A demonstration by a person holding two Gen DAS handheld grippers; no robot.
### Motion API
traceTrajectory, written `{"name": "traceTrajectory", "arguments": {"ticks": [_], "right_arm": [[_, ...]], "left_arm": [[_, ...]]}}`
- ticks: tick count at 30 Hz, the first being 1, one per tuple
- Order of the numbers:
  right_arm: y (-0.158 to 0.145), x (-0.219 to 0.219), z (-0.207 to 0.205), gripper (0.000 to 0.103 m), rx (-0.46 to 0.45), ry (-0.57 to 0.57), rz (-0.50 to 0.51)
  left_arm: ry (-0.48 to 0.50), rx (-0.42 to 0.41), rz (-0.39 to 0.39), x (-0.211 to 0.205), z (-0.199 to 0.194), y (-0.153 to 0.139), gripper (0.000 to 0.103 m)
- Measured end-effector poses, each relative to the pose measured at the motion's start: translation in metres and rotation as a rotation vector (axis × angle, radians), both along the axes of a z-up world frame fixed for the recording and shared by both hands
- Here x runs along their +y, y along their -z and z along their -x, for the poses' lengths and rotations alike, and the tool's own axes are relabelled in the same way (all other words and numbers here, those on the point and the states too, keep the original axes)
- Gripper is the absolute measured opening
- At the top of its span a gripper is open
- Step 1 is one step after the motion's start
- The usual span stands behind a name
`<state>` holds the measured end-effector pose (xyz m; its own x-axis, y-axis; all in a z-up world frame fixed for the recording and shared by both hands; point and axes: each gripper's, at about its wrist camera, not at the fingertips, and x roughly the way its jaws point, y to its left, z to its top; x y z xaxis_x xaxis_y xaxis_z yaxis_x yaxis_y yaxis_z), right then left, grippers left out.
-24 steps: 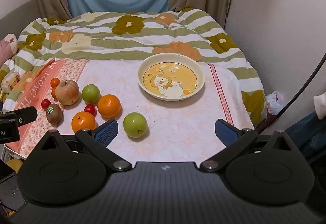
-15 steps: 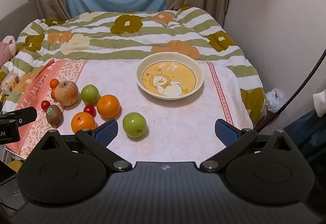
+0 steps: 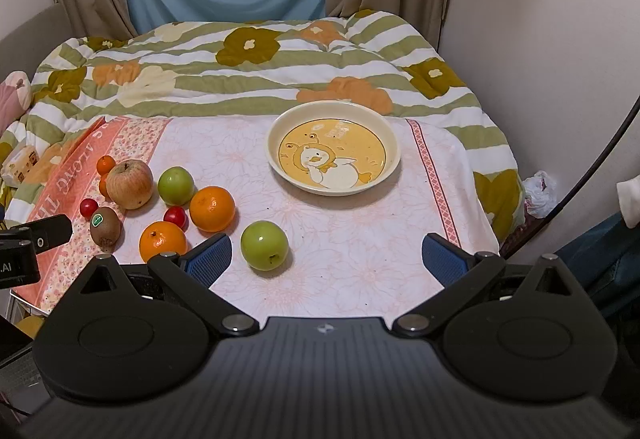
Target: Organize fruits
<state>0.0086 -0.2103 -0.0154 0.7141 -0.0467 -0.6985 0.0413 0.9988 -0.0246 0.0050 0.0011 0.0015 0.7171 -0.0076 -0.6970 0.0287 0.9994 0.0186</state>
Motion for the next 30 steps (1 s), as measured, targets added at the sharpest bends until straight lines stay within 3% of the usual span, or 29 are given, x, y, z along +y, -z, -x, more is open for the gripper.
{"name": "traceTrajectory", "arguments": {"ticks": [30], "right_arm": [[0.0037, 0.0012, -0.0051, 0.103, 0.002, 0.005, -0.002]], "left_arm": [[0.003, 0.001, -0.002, -0.0026, -0.0001, 0.0003, 0.103]]}}
